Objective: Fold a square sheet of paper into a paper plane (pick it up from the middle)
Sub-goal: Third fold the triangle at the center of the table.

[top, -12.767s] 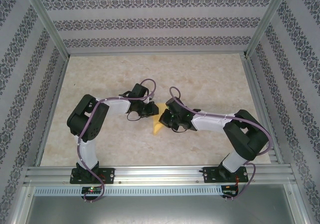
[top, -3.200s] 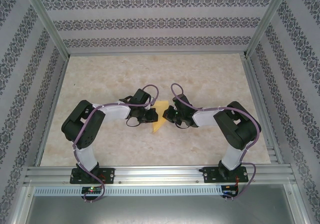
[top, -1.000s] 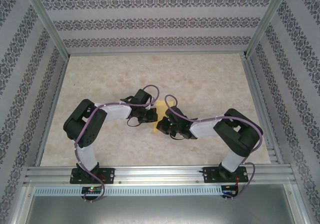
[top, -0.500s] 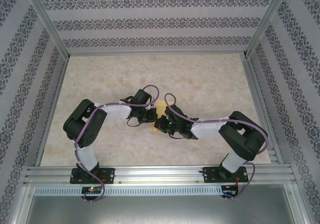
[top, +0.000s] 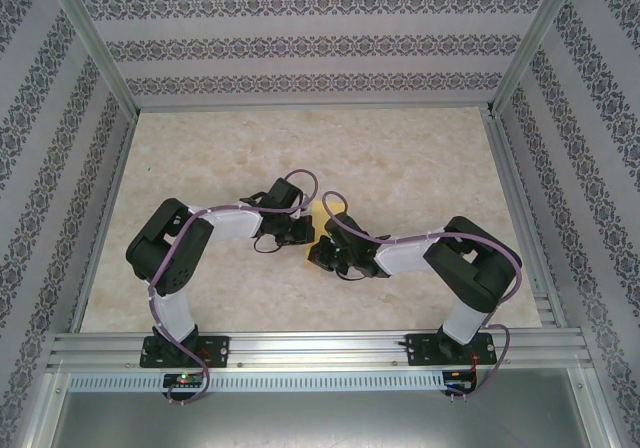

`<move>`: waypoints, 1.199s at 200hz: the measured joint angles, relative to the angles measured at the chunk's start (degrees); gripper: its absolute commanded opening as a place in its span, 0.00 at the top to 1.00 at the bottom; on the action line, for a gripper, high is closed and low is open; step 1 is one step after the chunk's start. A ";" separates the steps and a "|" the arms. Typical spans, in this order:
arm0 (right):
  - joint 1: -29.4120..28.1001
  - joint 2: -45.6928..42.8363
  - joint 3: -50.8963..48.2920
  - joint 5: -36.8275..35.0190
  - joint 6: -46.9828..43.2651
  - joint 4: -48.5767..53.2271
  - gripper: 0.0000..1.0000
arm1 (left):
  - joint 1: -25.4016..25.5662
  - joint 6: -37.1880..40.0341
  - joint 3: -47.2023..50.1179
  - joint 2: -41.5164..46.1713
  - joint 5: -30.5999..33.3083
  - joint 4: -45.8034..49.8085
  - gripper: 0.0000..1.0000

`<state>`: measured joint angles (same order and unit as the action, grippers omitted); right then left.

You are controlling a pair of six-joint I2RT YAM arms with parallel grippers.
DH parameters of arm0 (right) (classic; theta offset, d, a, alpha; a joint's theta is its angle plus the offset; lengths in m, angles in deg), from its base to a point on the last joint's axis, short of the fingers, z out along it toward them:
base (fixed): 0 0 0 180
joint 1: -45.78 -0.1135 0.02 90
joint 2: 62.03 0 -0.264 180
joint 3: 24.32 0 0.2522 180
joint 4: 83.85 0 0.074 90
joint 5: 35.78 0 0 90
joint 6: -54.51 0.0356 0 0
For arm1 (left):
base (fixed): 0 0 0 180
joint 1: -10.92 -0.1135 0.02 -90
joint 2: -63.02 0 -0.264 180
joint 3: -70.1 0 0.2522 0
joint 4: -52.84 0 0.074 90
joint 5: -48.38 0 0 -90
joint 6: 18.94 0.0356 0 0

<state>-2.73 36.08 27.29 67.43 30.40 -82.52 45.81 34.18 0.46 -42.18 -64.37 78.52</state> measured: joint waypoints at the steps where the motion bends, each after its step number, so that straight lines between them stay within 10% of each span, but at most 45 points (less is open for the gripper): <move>1: 0.00 0.00 0.00 0.00 -0.02 0.00 1.00 | 0.00 0.00 0.00 0.00 0.00 0.00 0.98; 111: 3.21 -12.11 -0.94 -3.61 -3.02 8.61 1.00 | 0.00 0.02 0.00 0.04 -0.11 0.00 0.98; 240: 8.57 -2.23 4.90 -4.15 -4.74 10.49 1.00 | 0.00 0.04 0.00 0.09 -0.35 0.02 0.98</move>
<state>5.83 33.85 32.19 63.28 25.66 -72.03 45.81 34.22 0.46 -42.10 -64.72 78.54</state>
